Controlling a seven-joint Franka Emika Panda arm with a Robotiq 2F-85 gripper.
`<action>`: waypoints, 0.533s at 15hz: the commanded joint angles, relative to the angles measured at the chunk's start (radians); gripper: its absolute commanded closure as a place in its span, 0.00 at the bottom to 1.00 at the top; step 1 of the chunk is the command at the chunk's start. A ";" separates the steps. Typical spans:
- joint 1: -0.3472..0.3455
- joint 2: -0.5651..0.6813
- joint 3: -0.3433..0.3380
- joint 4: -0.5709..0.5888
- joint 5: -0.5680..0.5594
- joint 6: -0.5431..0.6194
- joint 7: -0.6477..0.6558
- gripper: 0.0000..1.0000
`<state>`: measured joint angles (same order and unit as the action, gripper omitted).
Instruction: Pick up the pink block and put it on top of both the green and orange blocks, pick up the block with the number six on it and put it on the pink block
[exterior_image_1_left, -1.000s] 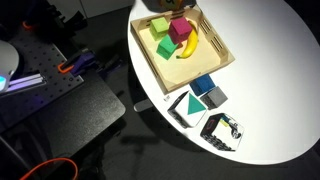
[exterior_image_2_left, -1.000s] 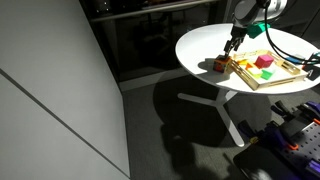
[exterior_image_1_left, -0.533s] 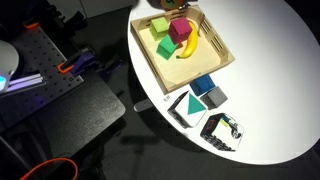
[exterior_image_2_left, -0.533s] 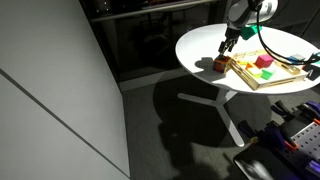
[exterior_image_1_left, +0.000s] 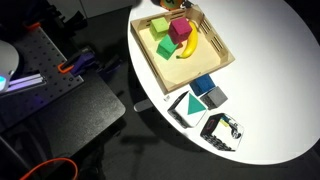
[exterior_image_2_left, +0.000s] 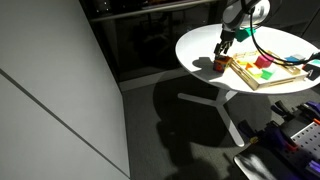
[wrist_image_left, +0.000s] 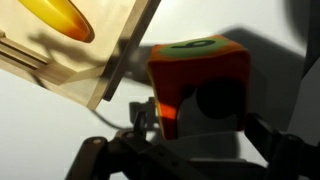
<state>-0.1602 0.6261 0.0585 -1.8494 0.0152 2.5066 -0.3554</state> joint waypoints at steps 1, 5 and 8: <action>-0.002 0.023 -0.002 0.050 0.005 -0.063 0.010 0.00; -0.006 0.031 0.007 0.063 0.014 -0.107 -0.003 0.00; -0.008 0.036 0.012 0.069 0.020 -0.132 -0.009 0.00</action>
<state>-0.1601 0.6437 0.0595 -1.8186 0.0152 2.4203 -0.3540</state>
